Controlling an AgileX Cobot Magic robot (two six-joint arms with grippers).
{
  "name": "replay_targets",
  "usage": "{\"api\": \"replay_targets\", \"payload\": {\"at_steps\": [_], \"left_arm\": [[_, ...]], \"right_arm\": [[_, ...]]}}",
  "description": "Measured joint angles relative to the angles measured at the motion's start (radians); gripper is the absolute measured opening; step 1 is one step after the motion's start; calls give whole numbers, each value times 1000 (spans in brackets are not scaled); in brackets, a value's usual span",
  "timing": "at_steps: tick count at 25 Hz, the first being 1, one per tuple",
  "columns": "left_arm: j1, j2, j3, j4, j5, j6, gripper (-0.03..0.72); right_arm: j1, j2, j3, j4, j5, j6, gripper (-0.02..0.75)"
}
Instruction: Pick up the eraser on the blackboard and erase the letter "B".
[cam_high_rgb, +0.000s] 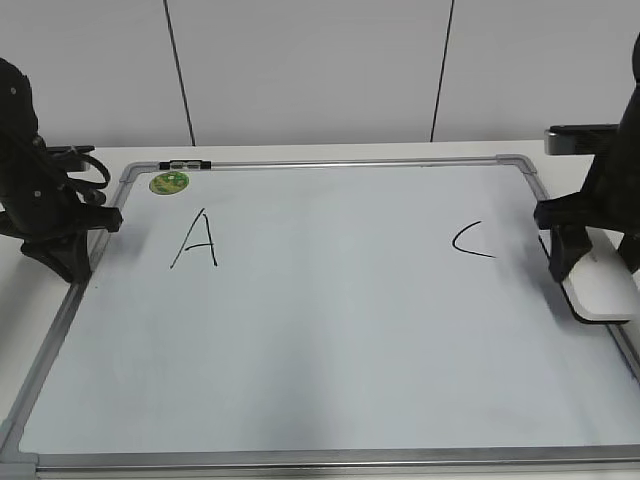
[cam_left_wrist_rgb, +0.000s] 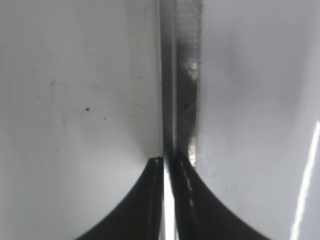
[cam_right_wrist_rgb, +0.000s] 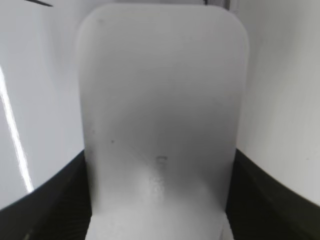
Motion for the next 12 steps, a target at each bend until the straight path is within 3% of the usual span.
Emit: {"api": "replay_targets", "payload": {"at_steps": [12], "left_arm": [[0, 0, 0, 0, 0, 0, 43]], "right_arm": [[0, 120, -120, 0, 49, 0, 524]]}}
